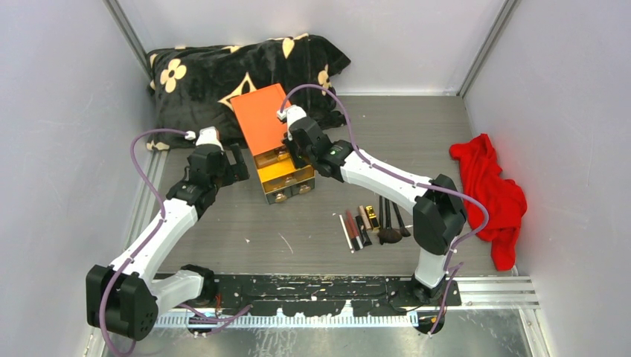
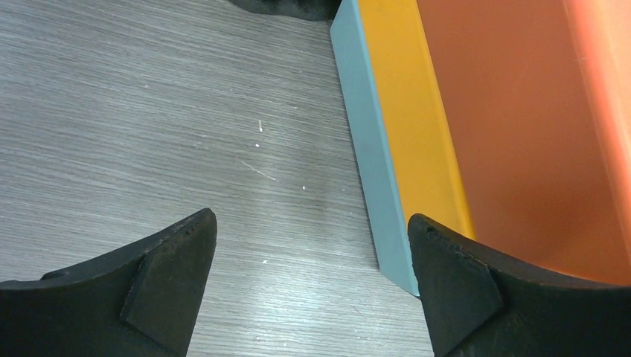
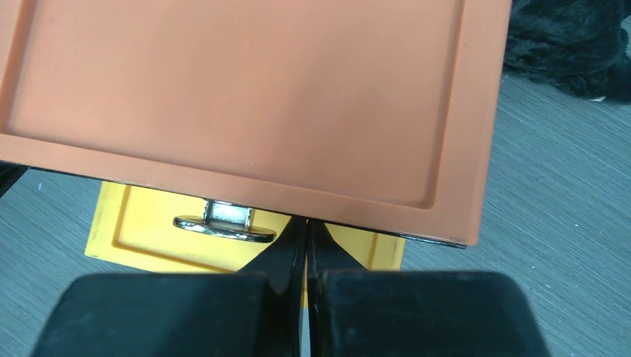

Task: Organize the makeup
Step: Close the drawer in the storage box.

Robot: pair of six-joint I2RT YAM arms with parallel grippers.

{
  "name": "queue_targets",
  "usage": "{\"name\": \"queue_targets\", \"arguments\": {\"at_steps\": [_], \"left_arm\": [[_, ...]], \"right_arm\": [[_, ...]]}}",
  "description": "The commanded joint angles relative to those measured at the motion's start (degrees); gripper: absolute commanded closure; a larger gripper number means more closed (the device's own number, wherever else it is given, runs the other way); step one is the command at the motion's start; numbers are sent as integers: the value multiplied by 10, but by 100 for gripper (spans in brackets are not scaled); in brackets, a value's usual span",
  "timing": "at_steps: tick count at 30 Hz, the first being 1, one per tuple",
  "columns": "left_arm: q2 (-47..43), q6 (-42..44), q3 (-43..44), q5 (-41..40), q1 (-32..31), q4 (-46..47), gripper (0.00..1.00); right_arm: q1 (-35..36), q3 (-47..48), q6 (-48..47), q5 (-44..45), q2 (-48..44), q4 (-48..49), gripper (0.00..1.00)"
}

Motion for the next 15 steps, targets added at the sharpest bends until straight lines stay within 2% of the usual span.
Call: {"name": "queue_targets", "arguments": {"at_steps": [1, 9, 15], "left_arm": [[-20, 4, 14, -14, 3, 0, 0], [-47, 3, 81, -20, 3, -50, 0], [4, -5, 202, 3, 3, -95, 0]], "right_arm": [[1, 7, -8, 33, -11, 41, 92], [1, -52, 8, 17, -85, 12, 80], [1, -112, 15, 16, -174, 7, 78]]}}
